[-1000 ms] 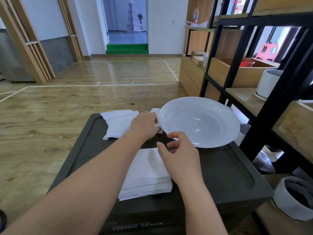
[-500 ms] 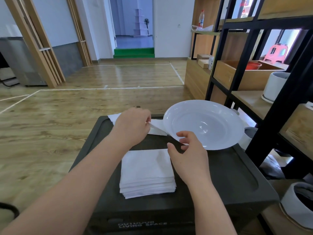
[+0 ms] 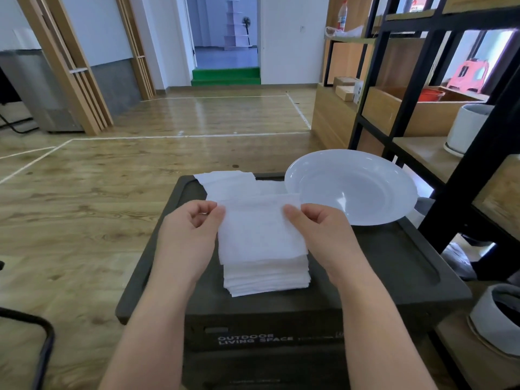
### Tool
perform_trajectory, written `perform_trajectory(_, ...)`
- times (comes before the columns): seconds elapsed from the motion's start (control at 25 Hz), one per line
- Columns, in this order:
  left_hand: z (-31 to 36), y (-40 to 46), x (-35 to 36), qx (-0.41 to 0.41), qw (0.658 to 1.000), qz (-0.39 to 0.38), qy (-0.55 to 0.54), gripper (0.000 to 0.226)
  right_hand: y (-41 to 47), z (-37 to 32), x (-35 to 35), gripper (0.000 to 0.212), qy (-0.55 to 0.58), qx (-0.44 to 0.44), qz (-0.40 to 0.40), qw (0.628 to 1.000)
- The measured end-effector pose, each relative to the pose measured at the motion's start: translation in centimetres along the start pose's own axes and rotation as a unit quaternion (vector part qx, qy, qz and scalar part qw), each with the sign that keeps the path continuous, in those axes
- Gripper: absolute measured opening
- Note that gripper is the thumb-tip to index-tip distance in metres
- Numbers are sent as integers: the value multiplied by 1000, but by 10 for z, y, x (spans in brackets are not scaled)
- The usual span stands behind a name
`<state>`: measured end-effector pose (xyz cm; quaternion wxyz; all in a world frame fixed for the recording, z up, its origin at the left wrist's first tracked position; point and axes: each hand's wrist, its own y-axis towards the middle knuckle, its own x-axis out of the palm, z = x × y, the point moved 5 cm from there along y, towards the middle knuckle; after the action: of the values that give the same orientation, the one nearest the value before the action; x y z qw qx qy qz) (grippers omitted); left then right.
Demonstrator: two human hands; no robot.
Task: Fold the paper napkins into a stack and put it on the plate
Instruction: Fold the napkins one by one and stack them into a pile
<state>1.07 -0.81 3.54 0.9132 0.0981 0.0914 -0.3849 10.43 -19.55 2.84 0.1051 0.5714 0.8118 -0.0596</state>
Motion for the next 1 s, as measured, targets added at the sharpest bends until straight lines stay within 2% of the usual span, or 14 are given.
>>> perform_trajectory(0.12, -21, 4, 9, -24, 995, 17, 95, 10, 6, 9, 0, 30, -133, 13, 47, 990)
perform_trajectory(0.24, -31, 8, 15, -39, 984, 16, 170, 10, 9, 17, 1, 22, -182, 33, 57, 981)
perform_trajectory(0.44, -33, 11, 11, -42, 973, 13, 227, 10, 12, 30, 3, 23, -266, 63, 57, 960)
perform_trajectory(0.52, -19, 17, 13, 45, 957, 40, 282, 15, 13, 33, 3, 23, -273, 79, 56, 957)
perform_trajectory(0.6, 7, 37, 35, 168, 941, 12, 294, 20, 14, 28, -2, 22, -240, 60, 86, 965)
perform_trajectory(0.68, 27, 65, 75, 236, 909, -88, 331, 19, 17, 21, -7, 23, -199, 32, 122, 972)
perform_trajectory(0.8, 21, 104, 126, 258, 812, -206, 482, 26, 18, 22, -9, 22, -172, 29, 134, 975)
perform_trajectory(0.88, 7, 119, 141, 254, 753, -237, 559, 27, 19, 26, -9, 21, -164, 35, 130, 977)
perform_trajectory(1.0, 7, 123, 148, 305, 720, -224, 582, 22, 22, 29, -13, 19, -161, 27, 132, 978)
